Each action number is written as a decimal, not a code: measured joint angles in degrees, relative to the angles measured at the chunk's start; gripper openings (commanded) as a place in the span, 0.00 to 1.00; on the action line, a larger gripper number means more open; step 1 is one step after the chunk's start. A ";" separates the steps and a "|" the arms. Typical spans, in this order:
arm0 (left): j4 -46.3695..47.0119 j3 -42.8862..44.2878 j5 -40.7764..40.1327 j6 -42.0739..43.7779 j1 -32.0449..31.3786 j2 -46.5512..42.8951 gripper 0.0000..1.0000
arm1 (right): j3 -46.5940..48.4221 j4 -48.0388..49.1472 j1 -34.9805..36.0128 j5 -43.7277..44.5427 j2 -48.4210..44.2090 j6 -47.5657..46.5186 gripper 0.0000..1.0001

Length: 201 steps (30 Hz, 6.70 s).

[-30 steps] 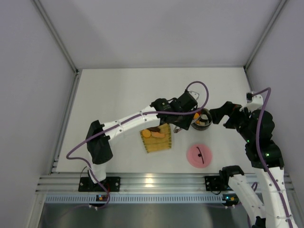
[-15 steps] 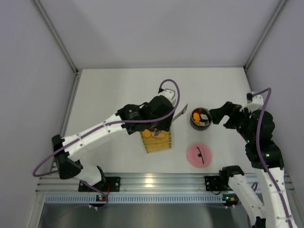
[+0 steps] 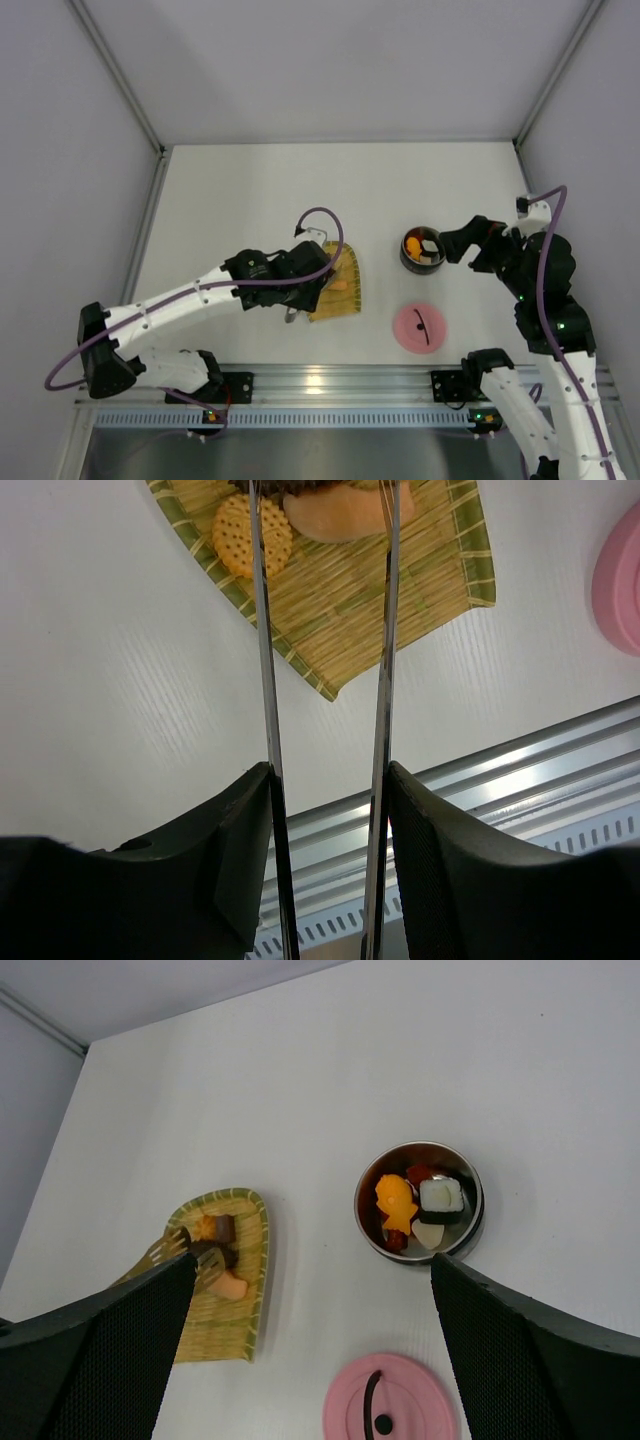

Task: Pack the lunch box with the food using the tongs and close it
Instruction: Pick up the fake food from the plate, then place the fake food in the packing box.

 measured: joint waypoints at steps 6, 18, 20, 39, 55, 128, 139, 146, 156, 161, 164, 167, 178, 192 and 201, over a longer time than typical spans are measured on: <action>-0.63 -1.49 0.87 -1.84 0.00 -1.68 0.52 | -0.07 0.02 0.00 -0.04 0.04 0.00 0.99; -0.50 -2.62 5.01 -2.47 0.00 -1.81 0.52 | -0.07 0.04 0.00 -0.07 0.11 -0.02 1.00; -0.57 -2.64 5.16 -2.49 0.00 -1.81 0.52 | -0.07 0.07 0.00 -0.07 0.17 -0.02 0.99; 0.39 -3.06 1.38 -3.41 0.00 0.90 0.54 | -0.07 0.09 0.00 -0.07 0.26 -0.02 0.99; 0.81 -2.58 -0.57 -3.98 0.00 1.38 0.53 | -0.07 0.07 0.00 -0.07 0.00 -0.02 1.00; 5.53 2.38 -5.44 -2.23 3.02 11.74 0.40 | -0.81 0.13 0.00 -0.48 -0.46 -0.07 1.00; 6.23 2.38 -4.28 -2.01 3.04 11.74 0.28 | -0.81 0.09 0.00 -0.46 -0.96 -0.07 0.99; 5.68 3.96 -4.11 -1.42 3.04 11.65 0.28 | -0.81 0.09 0.00 -0.46 -1.01 -0.07 1.00; 5.07 17.16 -0.74 1.77 3.02 12.63 0.29 | -0.81 0.07 0.00 -0.44 -1.01 0.00 1.00; 7.13 25.64 1.90 3.23 2.29 18.97 0.29 | -0.72 -0.24 0.00 0.04 -0.94 -0.04 0.99; 9.25 29.90 4.00 3.85 1.75 24.35 0.29 | -0.31 -0.57 0.00 0.50 -0.68 -0.09 1.00; 10.43 32.65 6.32 4.15 1.46 28.76 0.29 | 0.46 -0.81 0.00 0.83 -0.48 -0.15 1.00; 14.67 37.75 12.04 4.70 1.18 36.87 0.30 | 1.66 -1.62 0.00 1.49 -0.46 -0.98 0.99; 15.52 38.66 12.50 4.70 1.18 38.88 0.45 | 1.97 -2.80 0.00 2.14 -0.46 -1.03 1.00; 15.54 38.64 12.44 4.68 1.07 38.86 0.45 | 1.97 -2.80 0.00 2.14 -0.48 -1.03 0.99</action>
